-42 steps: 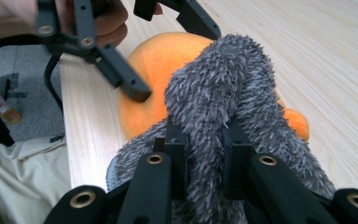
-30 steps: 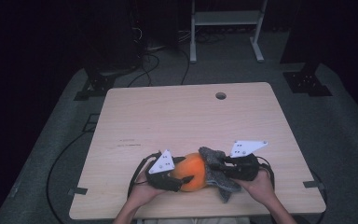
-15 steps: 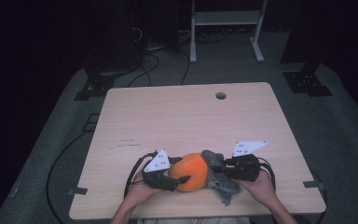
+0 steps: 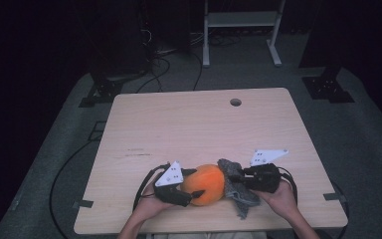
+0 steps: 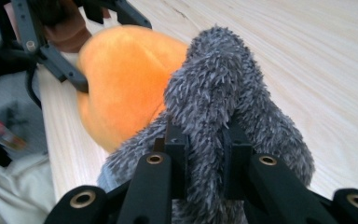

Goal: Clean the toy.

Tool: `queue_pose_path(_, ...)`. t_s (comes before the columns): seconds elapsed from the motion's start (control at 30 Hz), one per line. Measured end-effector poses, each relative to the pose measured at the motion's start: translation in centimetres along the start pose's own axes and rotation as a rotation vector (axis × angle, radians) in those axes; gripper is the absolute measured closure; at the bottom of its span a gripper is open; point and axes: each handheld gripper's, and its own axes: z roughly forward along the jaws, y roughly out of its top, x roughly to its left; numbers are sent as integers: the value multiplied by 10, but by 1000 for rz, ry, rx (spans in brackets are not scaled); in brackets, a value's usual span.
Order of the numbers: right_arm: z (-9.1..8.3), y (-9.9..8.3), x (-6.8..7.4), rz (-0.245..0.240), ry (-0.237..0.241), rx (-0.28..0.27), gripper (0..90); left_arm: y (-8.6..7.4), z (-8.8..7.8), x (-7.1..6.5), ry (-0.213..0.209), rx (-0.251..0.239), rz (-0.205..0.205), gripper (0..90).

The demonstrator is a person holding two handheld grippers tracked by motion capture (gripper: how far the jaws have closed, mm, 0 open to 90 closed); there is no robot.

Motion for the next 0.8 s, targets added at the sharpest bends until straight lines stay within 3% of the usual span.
queue_pose_path(0.03,-4,3,1,19,27,-39,757,0,1,0,-4,-3,2,299)
queue_pose_path(0.1,-5,11,6,-3,38,-71,757,0,2,-1,-5,-6,3,298)
queue_pose_path(0.17,0,16,8,-34,23,-52,758,-1,0,0,-3,-4,-3,298)
queue_pose_path(0.23,6,11,4,-16,24,-26,759,-2,-1,2,0,-9,-21,297)
queue_pose_path(0.33,5,1,2,-22,-17,22,758,-2,0,1,-2,-11,-16,293)
queue_pose_path(0.47,-4,15,14,-63,16,-51,758,0,4,-1,-7,-15,-7,287)
queue_pose_path(0.53,1,22,19,-90,18,-50,758,0,3,0,-6,-12,-11,288)
queue_pose_path(0.63,9,15,11,-69,10,-14,759,0,1,0,-2,-11,-18,289)
queue_pose_path(0.7,7,8,4,-34,13,8,761,0,2,-1,-2,-9,-10,288)
queue_pose_path(0.73,4,7,4,-40,-4,20,761,1,3,-1,-3,-11,-8,287)
queue_pose_path(0.8,0,10,8,-35,23,-18,761,3,5,-1,0,-6,0,287)
